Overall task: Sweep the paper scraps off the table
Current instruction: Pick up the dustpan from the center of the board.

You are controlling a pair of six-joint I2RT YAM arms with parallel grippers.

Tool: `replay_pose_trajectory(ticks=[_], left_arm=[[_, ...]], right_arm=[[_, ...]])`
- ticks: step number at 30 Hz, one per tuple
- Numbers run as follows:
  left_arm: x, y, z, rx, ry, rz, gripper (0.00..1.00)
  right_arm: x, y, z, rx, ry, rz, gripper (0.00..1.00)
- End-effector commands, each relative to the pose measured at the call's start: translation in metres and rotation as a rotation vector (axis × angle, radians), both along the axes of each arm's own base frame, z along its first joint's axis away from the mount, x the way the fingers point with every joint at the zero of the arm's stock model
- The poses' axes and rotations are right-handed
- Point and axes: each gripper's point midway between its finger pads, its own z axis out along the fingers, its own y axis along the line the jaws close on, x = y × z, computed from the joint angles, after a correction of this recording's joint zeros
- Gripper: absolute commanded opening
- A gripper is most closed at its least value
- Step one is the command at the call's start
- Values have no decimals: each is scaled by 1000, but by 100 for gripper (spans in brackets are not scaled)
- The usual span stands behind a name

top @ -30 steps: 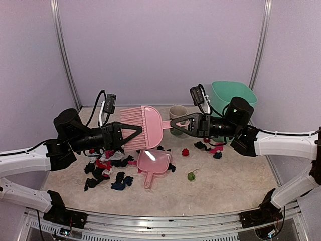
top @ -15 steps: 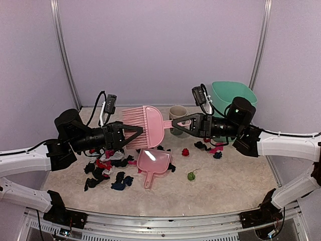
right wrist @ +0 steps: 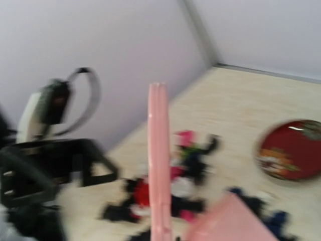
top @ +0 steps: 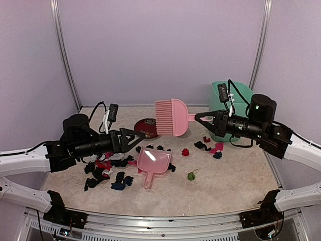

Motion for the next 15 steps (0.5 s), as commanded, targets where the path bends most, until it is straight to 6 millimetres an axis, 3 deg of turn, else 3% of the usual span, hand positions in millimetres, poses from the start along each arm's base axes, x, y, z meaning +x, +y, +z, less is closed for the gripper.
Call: replay_pose_trajectory(ticks=[1,6,9,15], left_arm=[[-1,10,-47,173,101,111,99],[-14,6,-85,392,175,206,97],[-24,-6,-104,493,186,210,97],[-30,-21,-137,619,243,220,93]], right_arm=[[22,-33,-19,-176,-42,-200,0],[28,-45,-29,-259,-53,-257,0],[29,-47,-32,-281,-58,-266,0],[29,-48,-40,-311,-41,-266,0]])
